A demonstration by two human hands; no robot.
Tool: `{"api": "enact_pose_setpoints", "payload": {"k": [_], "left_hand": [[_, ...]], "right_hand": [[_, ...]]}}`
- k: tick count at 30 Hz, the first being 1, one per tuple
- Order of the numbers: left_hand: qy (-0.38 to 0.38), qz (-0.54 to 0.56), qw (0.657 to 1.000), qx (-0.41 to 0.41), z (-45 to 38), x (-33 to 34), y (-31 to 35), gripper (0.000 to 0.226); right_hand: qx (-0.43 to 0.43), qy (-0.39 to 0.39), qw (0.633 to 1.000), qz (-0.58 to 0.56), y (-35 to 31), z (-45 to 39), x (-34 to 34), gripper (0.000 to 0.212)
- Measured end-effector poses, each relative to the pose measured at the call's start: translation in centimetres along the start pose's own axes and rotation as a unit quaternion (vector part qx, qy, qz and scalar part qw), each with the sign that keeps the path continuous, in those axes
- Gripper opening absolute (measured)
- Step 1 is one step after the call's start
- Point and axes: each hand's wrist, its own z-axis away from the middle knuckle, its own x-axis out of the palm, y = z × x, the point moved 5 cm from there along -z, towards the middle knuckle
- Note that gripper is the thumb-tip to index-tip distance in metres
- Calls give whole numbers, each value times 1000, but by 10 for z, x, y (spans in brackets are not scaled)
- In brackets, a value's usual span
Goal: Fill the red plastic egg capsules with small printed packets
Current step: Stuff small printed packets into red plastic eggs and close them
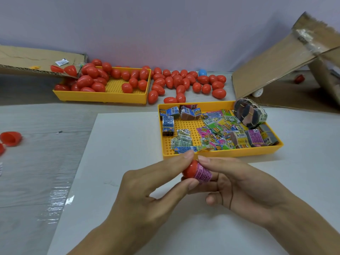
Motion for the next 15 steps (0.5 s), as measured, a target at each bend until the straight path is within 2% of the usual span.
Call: {"api": "enact_pose_setpoints", "payload": {"k": [10, 13, 15], "left_hand": [[-21, 32, 999, -20, -1, 1, -3, 38], [-21, 56, 996, -60, 1, 2, -8, 40], [-8, 100, 989, -104, 2, 2, -12, 42]], "right_hand": [[-38, 20, 998, 48, -4, 1, -4, 40], [-67, 46, 995, 54, -7, 2, -5, 42], [-123, 83, 986, 79, -11, 4, -7, 37]]}}
